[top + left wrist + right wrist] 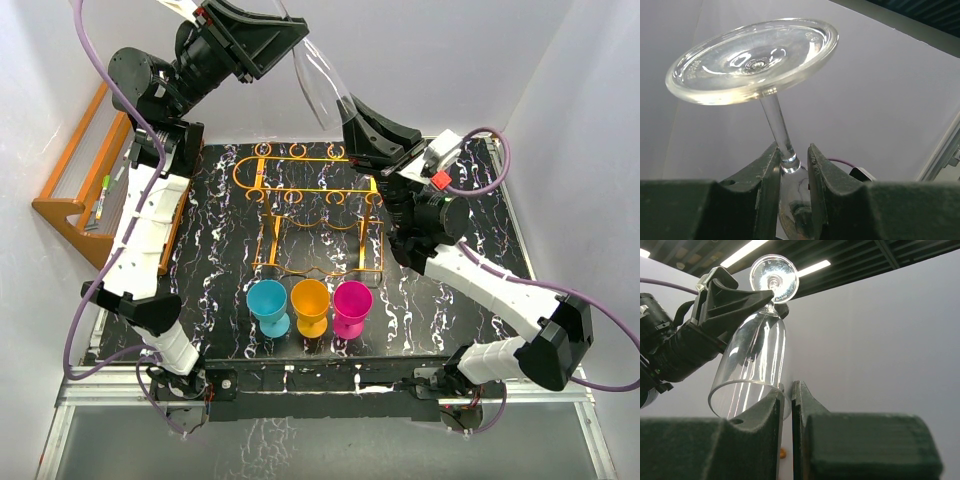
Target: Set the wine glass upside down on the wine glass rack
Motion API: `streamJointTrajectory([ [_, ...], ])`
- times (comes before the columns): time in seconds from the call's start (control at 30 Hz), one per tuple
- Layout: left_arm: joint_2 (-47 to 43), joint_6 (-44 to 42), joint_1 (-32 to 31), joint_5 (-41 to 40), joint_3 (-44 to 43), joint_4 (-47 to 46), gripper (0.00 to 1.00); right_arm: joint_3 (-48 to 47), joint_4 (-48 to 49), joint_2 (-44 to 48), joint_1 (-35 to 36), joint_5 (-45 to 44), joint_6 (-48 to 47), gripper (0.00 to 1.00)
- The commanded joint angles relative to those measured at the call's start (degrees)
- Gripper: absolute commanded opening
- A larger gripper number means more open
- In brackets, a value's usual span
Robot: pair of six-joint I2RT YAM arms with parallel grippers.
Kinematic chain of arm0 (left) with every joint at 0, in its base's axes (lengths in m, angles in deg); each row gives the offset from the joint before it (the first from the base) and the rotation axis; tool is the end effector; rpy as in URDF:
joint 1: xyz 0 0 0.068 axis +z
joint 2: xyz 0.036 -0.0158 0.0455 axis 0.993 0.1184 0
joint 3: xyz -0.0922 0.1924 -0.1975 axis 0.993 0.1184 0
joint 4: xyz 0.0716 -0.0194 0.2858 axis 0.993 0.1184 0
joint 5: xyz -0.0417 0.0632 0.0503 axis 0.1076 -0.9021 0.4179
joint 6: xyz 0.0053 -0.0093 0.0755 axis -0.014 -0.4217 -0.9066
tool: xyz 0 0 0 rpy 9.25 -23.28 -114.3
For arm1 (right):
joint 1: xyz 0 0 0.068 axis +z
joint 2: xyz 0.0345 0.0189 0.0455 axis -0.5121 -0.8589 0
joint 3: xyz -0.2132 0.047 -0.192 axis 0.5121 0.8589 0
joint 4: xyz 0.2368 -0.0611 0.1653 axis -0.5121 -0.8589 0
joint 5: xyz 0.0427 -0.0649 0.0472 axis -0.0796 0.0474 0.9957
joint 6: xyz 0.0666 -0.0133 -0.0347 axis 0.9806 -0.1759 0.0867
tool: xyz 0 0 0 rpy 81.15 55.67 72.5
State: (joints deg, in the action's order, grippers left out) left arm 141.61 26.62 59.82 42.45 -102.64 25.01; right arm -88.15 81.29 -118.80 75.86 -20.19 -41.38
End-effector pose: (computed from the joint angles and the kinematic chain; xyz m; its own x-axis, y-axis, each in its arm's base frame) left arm 0.2921 -0.1703 0.6947 -0.1442 -0.6333 -0.7603 0.9682 0.0684 -0.2406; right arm 0.2224 0.2234 0.5250 0.6507 0.5163 -0.5567 -0.6509 0.7568 -0.0589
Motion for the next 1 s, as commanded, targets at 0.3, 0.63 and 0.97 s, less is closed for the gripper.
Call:
streamJointTrajectory([
  [0.3, -0.7, -7.6, 0.3, 1.2, -4.6, 1.4, 0.00, -3.8, -10.8, -1.0, 1.9, 18.3, -1.3, 0.08],
  [0.63, -0.4, -10.7, 1.6, -1.5, -7.5, 7.1, 0.00, -0.9, -10.0, 0.1, 2.8, 21.1, -4.6, 0.37],
  [0.97, -1.3, -23.8, 8.0, -2.0, -6.6, 9.9, 0.00, 3.8, -18.3, 7.8, 2.8, 18.8, -11.1, 0.66],
])
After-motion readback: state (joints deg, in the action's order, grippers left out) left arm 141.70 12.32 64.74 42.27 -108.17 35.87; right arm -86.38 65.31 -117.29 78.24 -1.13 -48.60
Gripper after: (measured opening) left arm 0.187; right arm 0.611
